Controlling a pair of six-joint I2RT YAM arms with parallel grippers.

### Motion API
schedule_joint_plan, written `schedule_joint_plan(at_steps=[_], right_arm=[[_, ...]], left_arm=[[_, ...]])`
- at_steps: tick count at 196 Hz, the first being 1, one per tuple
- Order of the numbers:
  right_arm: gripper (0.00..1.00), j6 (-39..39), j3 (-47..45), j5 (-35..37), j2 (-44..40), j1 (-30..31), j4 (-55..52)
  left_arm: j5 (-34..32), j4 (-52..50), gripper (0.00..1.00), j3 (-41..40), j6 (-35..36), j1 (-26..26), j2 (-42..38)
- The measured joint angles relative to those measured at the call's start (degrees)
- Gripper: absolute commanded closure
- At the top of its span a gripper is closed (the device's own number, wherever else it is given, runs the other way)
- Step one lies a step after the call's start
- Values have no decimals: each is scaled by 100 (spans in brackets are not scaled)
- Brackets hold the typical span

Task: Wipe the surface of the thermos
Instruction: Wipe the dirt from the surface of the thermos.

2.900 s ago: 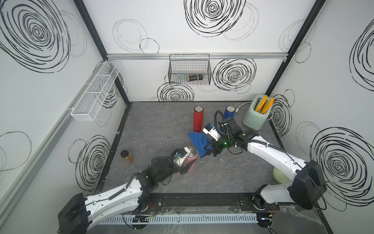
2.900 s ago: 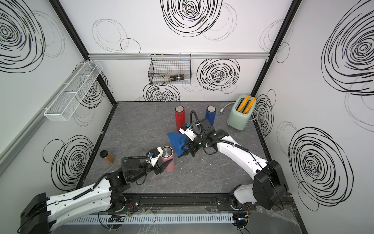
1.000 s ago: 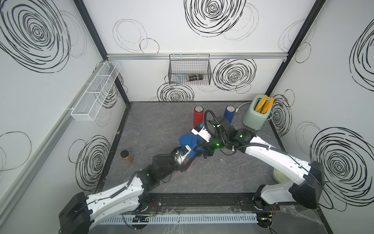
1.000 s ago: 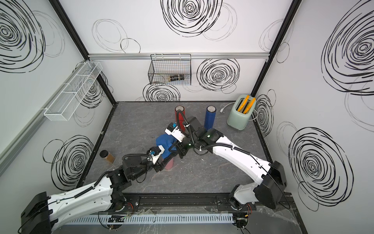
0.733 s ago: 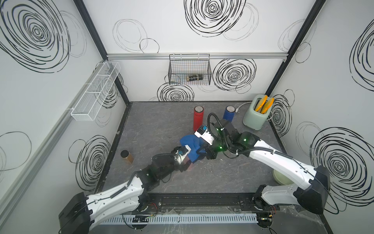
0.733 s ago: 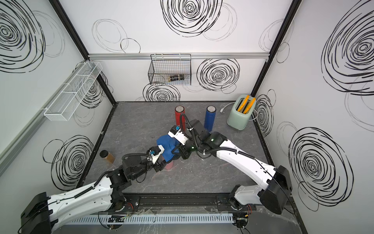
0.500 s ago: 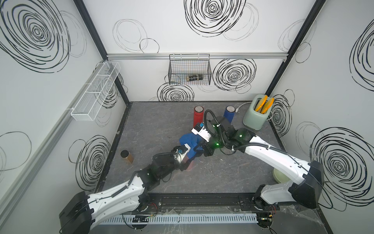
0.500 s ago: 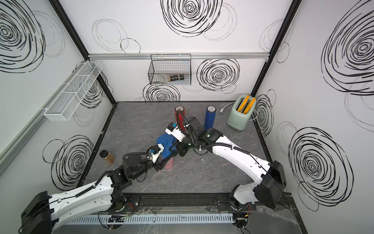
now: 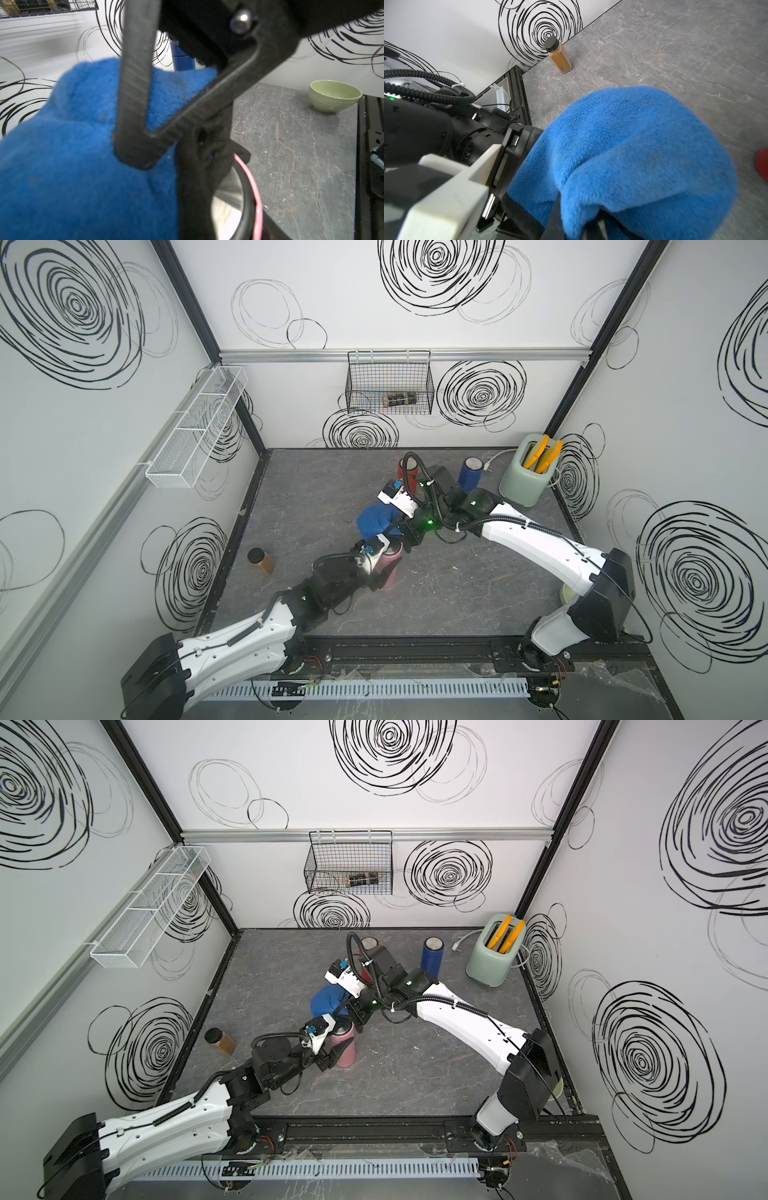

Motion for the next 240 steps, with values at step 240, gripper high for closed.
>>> schedule_joint_plan(at_steps=[240], right_arm=[[100,739,-1631,-1012,-1189,-1399,2393]], left_arm=[[-319,-317,100,1180,-6843,3716,-1180]])
